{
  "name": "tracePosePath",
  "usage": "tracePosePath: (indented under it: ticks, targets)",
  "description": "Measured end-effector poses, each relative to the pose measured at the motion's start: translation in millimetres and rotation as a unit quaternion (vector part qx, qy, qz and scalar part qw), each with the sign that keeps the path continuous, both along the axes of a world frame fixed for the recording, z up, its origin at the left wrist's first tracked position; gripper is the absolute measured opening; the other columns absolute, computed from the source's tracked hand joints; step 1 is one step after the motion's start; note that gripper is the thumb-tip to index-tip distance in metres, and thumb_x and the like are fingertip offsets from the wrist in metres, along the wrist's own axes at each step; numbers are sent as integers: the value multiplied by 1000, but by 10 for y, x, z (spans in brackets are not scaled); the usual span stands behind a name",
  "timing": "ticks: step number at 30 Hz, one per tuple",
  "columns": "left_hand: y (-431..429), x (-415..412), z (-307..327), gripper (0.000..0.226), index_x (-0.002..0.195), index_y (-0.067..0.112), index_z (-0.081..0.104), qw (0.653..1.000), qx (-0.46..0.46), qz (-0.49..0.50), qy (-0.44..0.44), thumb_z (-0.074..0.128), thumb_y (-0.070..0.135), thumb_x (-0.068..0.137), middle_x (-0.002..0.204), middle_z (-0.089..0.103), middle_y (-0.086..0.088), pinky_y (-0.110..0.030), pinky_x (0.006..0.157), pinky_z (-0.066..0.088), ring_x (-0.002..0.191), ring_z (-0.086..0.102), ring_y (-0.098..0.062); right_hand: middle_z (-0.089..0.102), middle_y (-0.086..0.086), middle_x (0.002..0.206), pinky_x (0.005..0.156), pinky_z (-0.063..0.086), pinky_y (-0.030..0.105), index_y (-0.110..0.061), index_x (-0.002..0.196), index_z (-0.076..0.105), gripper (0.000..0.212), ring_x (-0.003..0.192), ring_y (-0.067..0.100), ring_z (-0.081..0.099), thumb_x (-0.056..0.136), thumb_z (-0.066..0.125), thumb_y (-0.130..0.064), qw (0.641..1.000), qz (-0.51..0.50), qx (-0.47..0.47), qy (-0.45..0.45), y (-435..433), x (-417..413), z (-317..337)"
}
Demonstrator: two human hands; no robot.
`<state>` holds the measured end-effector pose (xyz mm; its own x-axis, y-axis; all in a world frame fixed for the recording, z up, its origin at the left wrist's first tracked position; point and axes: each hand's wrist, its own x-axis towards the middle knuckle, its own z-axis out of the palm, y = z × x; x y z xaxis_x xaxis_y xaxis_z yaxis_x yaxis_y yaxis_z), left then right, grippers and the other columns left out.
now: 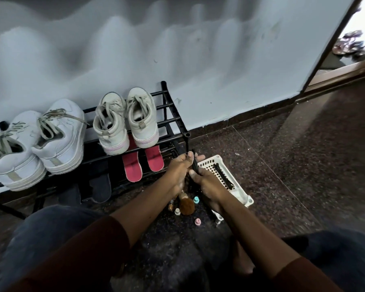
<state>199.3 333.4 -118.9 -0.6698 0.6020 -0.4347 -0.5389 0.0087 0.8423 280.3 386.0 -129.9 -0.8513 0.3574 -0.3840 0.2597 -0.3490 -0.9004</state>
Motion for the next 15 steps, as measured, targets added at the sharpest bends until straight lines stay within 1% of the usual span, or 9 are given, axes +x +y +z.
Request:
tracePosePath:
  ticks: [2,3,4,5,7,9,12,14,15]
  targets:
    - [63,21,-104,21,88,16,55,999,-29,-22,0,41,27,100,89,74,6,-19,46,37,61,57,-12,57,7,74,63,49,26,-10,89,55,19,66,15,56,99,39,-8,999,-29,-7,-16,72,72,-68]
    - [100,30,-143,21,87,17,54,999,-41,-28,1,41,27,100,81,74,8,-18,42,36,60,56,-14,52,6,69,54,47,21,-10,83,52,22,59,12,51,99,37,-7,999,-36,18,-33,111,111,-117]
    - [150,33,-190,21,87,16,54,998,-51,-25,-1,41,25,100,79,72,7,-19,41,40,59,58,-14,48,5,64,46,44,19,-10,78,50,25,53,11,47,99,36,-6,997,-39,48,-53,136,146,-160]
    - [215,35,-255,21,88,14,55,998,-60,-19,-3,41,23,100,81,69,4,-21,46,47,59,61,-12,45,4,61,43,39,18,-11,73,48,29,49,11,44,99,36,-5,992,-37,90,-79,170,181,-230]
    - [361,41,-457,19,93,10,56,996,-86,-17,-1,41,19,101,82,63,0,-25,65,52,69,62,-10,43,1,57,46,32,23,-14,65,46,33,49,11,39,96,39,-6,976,-29,165,-137,278,242,-470]
    - [535,28,-706,20,89,13,56,993,-113,-34,1,41,18,101,79,59,1,-24,72,47,73,57,-10,41,-4,56,52,31,29,-19,60,43,37,51,10,37,95,41,-7,955,-22,234,-178,410,273,-685]
    - [800,-20,-1069,21,87,15,54,988,-143,-64,16,38,16,102,79,54,4,-25,69,42,73,50,-5,49,0,64,62,32,29,-18,66,46,32,59,17,46,96,40,-10,931,-29,293,-215,607,278,-943]
    - [971,-130,-1304,20,92,14,54,978,-179,-89,59,38,17,102,77,53,6,-21,61,37,68,45,-3,59,12,83,65,31,31,-10,84,52,19,83,29,56,97,38,-10,910,-12,344,-232,714,232,-1136]
    - [1066,-210,-1431,24,86,14,54,972,-194,-102,84,37,18,102,75,53,6,-18,53,35,64,42,-4,62,17,92,69,33,33,-5,92,54,18,92,32,57,97,38,-10,900,-12,364,-239,765,192,-1251]
